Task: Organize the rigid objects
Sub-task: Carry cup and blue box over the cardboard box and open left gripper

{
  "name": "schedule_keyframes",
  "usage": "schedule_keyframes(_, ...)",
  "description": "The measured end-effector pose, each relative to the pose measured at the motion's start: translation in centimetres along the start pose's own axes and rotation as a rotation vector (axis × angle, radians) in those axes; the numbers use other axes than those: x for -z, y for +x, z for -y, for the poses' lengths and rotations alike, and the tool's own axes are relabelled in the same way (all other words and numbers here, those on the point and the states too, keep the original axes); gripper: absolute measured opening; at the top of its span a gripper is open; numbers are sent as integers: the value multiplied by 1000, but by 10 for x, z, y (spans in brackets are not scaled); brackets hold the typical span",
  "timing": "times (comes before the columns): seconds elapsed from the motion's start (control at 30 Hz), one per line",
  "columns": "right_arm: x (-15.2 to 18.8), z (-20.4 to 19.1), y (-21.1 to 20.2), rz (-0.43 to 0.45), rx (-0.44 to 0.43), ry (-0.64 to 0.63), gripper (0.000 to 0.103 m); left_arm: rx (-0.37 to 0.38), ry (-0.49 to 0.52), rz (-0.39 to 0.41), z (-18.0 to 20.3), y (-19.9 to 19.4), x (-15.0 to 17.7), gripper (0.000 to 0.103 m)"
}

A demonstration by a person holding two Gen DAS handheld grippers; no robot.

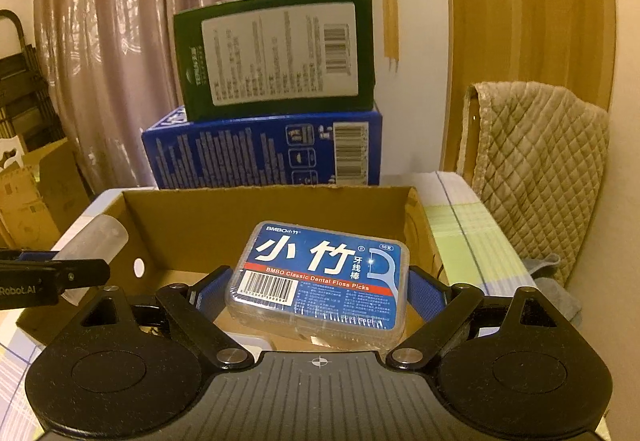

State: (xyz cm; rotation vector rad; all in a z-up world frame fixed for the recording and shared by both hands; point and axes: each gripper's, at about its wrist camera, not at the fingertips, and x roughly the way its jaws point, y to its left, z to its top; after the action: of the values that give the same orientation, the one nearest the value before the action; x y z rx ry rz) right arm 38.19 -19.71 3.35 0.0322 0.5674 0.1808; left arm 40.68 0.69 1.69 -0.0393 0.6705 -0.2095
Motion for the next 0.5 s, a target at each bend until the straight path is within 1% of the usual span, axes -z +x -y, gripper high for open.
schedule_keyframes(0.23, 4, 3, 5, -20, -7, 15, 88, 9, 0, -34, 2, 13, 8, 48)
schedule_keyframes(0.47, 5, 6, 3, -21, -1, 24, 88, 12, -3, -43, 4, 16, 10, 48)
schedule_keyframes(0.5, 5, 6, 3, -23, -2, 25, 88, 9, 4, -46, 5, 16, 10, 47)
